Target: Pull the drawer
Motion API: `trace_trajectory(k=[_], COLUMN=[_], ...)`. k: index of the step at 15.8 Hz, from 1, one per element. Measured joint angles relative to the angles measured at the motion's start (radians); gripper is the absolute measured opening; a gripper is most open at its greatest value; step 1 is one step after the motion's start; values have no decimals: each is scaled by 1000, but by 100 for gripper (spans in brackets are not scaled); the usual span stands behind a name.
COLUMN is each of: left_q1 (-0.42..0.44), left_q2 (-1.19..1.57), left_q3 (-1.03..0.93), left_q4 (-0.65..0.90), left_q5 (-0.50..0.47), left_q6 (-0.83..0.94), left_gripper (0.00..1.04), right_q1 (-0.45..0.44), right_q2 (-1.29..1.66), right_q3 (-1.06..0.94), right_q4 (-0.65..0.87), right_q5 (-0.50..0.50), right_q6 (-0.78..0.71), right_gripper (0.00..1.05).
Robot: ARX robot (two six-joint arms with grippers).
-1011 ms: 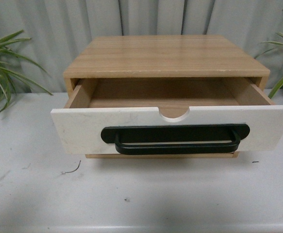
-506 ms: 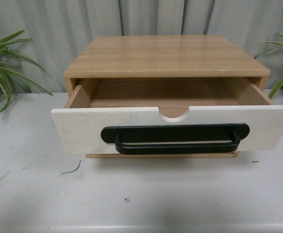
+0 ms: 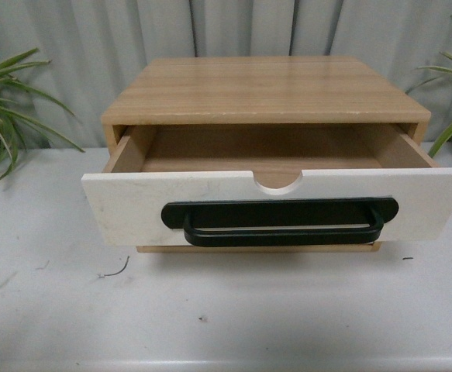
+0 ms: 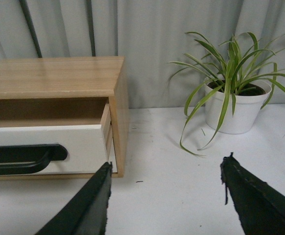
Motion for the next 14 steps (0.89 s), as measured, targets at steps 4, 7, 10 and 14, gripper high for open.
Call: trace_trajectory(k=[4, 7, 10, 14], left_q1=[0, 0, 0, 0], left_q2=[0, 0, 0, 0], left_q3=[0, 0, 0, 0], left_q4=[0, 0, 0, 0], left_q5=[0, 0, 0, 0], left_q6=[2, 3, 3, 3], left_gripper=[98, 98, 98, 98], right_q1=[0, 0, 0, 0], right_q2=[0, 0, 0, 0], right_q3=[0, 0, 0, 0], right_q4=[0, 0, 0, 0], right_q5=[0, 0, 0, 0], right_q6=[1, 1, 0, 0], right_gripper=[100, 98, 98, 98])
